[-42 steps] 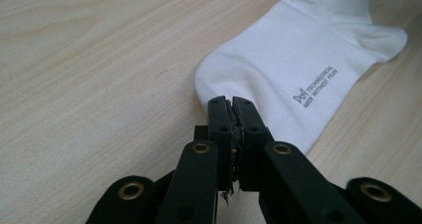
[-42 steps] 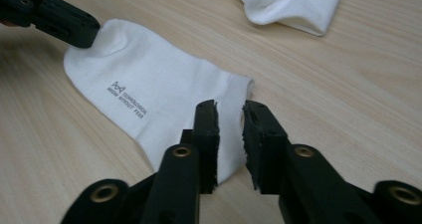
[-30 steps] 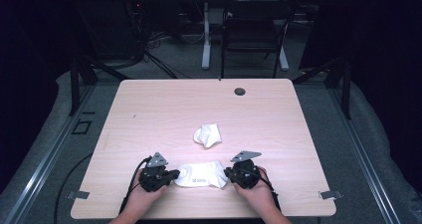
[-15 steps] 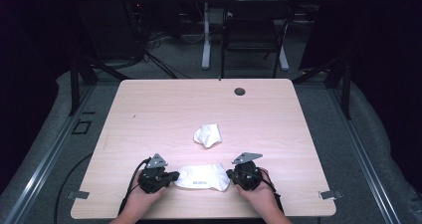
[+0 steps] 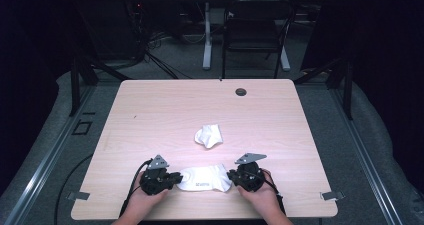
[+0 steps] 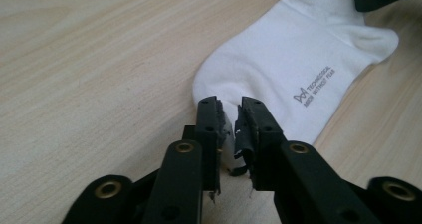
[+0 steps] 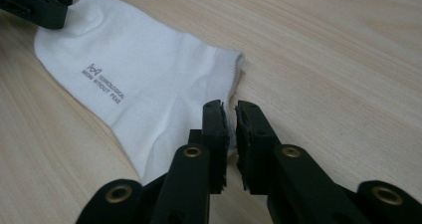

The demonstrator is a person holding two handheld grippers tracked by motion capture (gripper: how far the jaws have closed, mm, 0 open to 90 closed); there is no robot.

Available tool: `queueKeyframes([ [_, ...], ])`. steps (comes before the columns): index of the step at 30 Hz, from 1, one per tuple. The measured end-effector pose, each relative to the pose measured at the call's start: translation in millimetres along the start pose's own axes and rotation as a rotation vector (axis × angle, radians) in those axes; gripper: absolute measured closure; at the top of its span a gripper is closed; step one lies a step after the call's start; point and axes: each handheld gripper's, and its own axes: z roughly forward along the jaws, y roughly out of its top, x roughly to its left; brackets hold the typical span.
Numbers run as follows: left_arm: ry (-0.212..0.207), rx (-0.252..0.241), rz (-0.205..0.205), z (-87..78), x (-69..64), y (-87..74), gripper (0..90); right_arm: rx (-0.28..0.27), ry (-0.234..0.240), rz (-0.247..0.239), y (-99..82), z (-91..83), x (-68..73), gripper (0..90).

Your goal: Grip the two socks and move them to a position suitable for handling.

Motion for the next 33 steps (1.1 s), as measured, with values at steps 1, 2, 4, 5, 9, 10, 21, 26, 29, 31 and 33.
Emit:
queueKeyframes([
  [1, 0.007, -0.013, 0.003, -2.6, 1.0, 1.2, 74.3, -0.011, -0.001, -0.003, 0.3, -0.5, 0.2, 76.9],
  [2, 0.007, -0.013, 0.003, -2.6, 1.0, 1.2, 72.7, -0.011, -0.001, -0.003, 0.3, -0.5, 0.2, 76.9],
  [4, 0.018, -0.030, -0.003, -4.8, 2.1, 2.1, 69.0, -0.025, -0.010, -0.007, 1.6, -2.8, 1.3, 73.3],
  [5, 0.022, -0.035, 0.000, -6.0, 3.4, 2.8, 67.5, -0.048, -0.020, -0.007, 2.9, -4.0, 1.7, 67.8],
  [9, 0.046, -0.057, -0.006, -9.6, 9.2, 5.1, 63.1, -0.049, -0.023, 0.012, 6.5, -4.6, -0.9, 59.2],
  [10, 0.046, -0.057, -0.006, -9.6, 9.2, 5.1, 62.5, -0.056, -0.020, 0.013, 7.1, -3.9, -2.3, 58.5],
  [21, 0.087, -0.063, 0.024, -12.9, 16.6, 7.4, 58.6, -0.051, -0.010, -0.031, 19.9, -3.4, 0.5, 53.5],
  [26, 0.089, -0.064, 0.012, -13.9, 21.9, 7.6, 56.4, -0.070, -0.032, -0.048, 28.6, 0.9, 3.6, 52.5],
  [29, 0.090, -0.069, 0.007, -13.9, 22.8, 7.7, 54.9, -0.072, -0.042, -0.045, 33.7, 1.7, 3.0, 52.6],
  [31, 0.090, -0.070, 0.006, -13.8, 23.7, 7.7, 54.3, -0.082, -0.056, -0.053, 42.3, 3.8, 3.1, 53.0],
  [33, 0.091, -0.070, 0.005, -13.7, 24.1, 7.7, 54.3, -0.079, -0.064, -0.063, 48.1, 5.7, 3.3, 53.5],
])
